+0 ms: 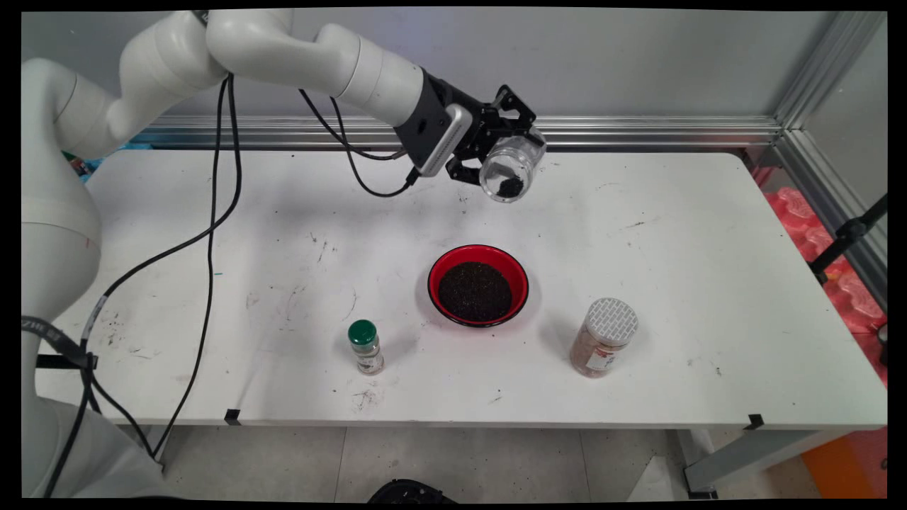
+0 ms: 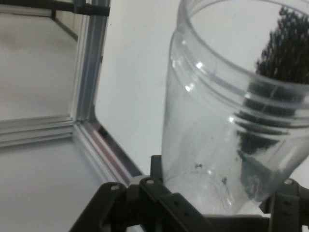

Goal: Pour the black seasoning powder in the red bowl

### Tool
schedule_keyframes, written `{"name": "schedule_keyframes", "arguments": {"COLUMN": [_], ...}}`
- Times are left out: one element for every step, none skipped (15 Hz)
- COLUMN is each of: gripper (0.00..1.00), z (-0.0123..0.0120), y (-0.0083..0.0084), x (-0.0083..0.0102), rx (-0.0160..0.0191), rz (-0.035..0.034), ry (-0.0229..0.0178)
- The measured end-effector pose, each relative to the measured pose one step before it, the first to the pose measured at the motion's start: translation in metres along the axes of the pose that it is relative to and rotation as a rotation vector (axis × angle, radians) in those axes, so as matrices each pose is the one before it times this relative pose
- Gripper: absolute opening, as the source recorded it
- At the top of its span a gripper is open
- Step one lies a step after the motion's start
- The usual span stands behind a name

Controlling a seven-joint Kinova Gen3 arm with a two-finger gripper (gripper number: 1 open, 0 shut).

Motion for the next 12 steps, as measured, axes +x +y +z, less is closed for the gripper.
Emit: {"name": "schedule_keyframes", "arguments": {"gripper": [0.0, 0.0, 0.0, 0.0, 0.0, 0.0, 0.0, 0.0, 0.0, 0.0, 0.0, 0.0], "z": [0.00162, 0.00151, 0.00139, 0.00174, 0.00174, 0.00143, 0.00198, 0.00192, 0.0016, 0.00185, 0.00175, 0.00131], "y": [-0.00136, -0.00146, -0.00132, -0.00184, -0.00183, -0.00154, -0.00199, -0.00205, -0.00186, -0.00215, -0.0022, -0.0019], "x": [-0.00127, -0.00129, -0.00126, -0.00121, -0.00095, -0.00059, -0.00086, -0.00075, -0.00055, -0.00039, -0.00009, 0.00039], "rx": [-0.0128, -0.01138, -0.0096, -0.01057, -0.01095, -0.01027, -0.01056, -0.00941, -0.00759, -0.00982, -0.00931, -0.00712], "rz": [-0.03556, -0.0338, -0.02887, -0.03493, -0.03562, -0.03284, -0.03762, -0.03487, -0.02964, -0.03246, -0.03096, -0.02423], "ry": [0.01274, 0.0115, 0.00912, 0.01141, 0.01182, 0.01044, 0.0105, 0.00918, 0.00748, 0.0081, 0.00749, 0.00645]}}
